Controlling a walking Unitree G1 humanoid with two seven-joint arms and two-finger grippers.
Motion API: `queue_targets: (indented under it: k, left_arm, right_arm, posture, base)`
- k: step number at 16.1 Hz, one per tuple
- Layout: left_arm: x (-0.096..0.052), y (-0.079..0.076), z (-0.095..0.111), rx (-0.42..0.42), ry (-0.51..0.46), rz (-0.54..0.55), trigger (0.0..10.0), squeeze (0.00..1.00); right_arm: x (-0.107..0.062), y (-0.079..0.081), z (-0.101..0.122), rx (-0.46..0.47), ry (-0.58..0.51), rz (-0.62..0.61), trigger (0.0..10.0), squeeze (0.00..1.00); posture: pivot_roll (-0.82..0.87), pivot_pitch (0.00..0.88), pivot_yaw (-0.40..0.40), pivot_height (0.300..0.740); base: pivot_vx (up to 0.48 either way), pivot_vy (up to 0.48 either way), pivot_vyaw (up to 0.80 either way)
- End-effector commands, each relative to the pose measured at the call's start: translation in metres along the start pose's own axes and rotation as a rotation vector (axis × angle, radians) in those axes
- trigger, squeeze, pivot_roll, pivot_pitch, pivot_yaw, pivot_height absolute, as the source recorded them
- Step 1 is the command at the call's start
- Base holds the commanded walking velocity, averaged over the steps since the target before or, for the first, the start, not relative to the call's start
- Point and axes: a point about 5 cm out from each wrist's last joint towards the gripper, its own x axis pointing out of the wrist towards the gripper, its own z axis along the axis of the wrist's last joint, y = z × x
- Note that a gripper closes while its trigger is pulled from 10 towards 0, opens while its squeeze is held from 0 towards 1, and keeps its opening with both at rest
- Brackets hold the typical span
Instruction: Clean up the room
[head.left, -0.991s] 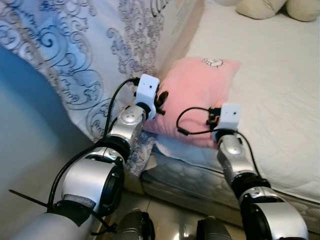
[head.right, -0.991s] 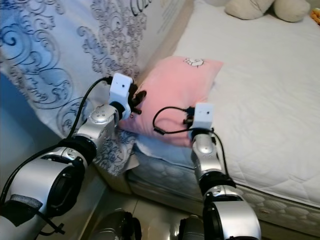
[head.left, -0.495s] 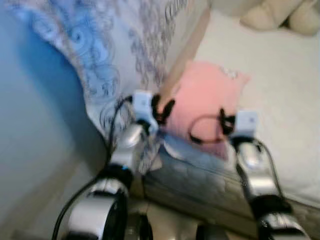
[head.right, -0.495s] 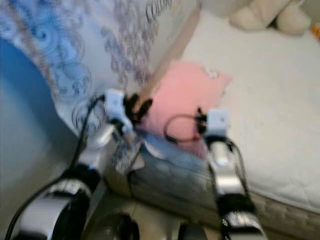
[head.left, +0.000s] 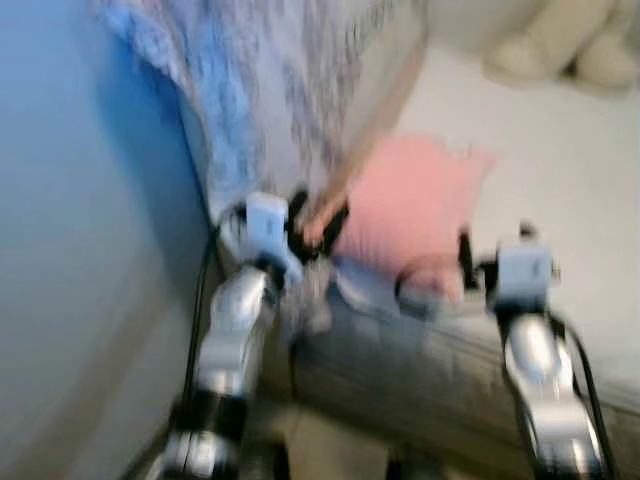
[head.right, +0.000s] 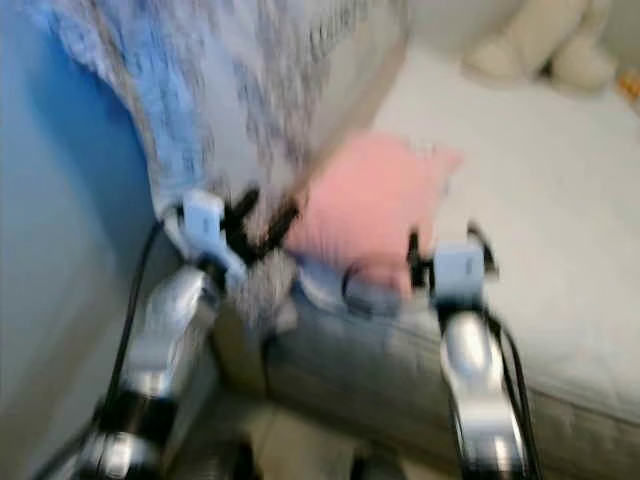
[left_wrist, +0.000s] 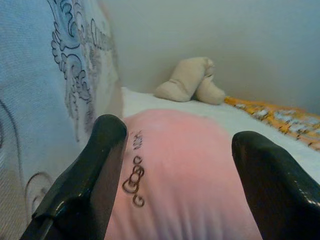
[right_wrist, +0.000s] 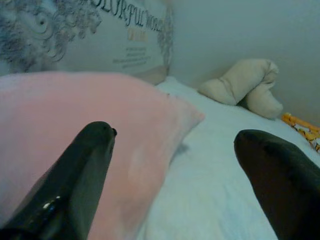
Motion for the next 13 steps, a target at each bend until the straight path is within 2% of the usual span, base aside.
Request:
queue_targets:
  k: [1, 2, 3, 4, 5, 7, 8, 13]
  left_arm:
    - [-0.003, 0.0, 0.003, 0.037, 0.002, 0.018, 10.0, 0.0]
    - [-0.01, 0.012, -0.002, 0.055, 0.033, 0.081, 10.0, 0.0]
    - [-0.011, 0.019, -0.003, 0.045, 0.044, 0.124, 10.0, 0.0]
    - [-0.017, 0.038, -0.011, 0.062, 0.087, 0.223, 10.0, 0.0]
    - [-0.021, 0.042, -0.015, 0.099, 0.111, 0.243, 10.0, 0.0]
    - [-0.029, 0.045, -0.022, 0.093, 0.152, 0.254, 10.0, 0.0]
    - [-0.03, 0.045, -0.024, 0.082, 0.162, 0.263, 10.0, 0.0]
    - [-0.02, 0.04, -0.028, 0.039, 0.154, 0.277, 10.0, 0.0]
  right_arm:
    - [-0.005, 0.002, 0.006, 0.019, -0.024, -0.002, 10.0, 0.66]
    - [-0.009, 0.002, 0.001, 0.073, 0.008, -0.038, 10.0, 0.0]
    - [-0.007, 0.001, 0.002, 0.081, 0.011, -0.056, 10.0, 0.0]
    - [-0.001, 0.0, 0.0, 0.1, 0.035, -0.085, 10.0, 0.0]
    - [0.001, 0.0, 0.0, 0.102, 0.039, -0.078, 10.0, 0.0]
    - [0.004, 0.002, 0.0, 0.086, 0.045, -0.053, 10.0, 0.0]
    - [0.005, 0.003, 0.0, 0.086, 0.052, -0.047, 10.0, 0.0]
    - [0.016, 0.012, 0.0, 0.078, 0.064, 0.005, 10.0, 0.0]
  posture:
    - [-0.05, 0.0, 0.0, 0.696]
    - [-0.05, 0.0, -0.003, 0.696]
    - [-0.05, 0.0, 0.0, 0.696]
    - [-0.05, 0.0, 0.008, 0.691]
    - [-0.05, 0.0, 0.01, 0.687]
    - [-0.05, 0.0, 0.012, 0.683]
    - [-0.05, 0.0, 0.014, 0.683]
    - [-0.06, 0.0, 0.018, 0.683]
  base:
    - [0.0, 0.0, 0.0]
    - [0.0, 0.0, 0.0]
    - [0.0, 0.0, 0.0]
    - [0.0, 0.0, -0.49]
    - [0.0, 0.0, -0.48]
    - [0.0, 0.0, -0.53]
    - [0.0, -0.431, 0.0]
    - [0.22, -0.395, 0.0]
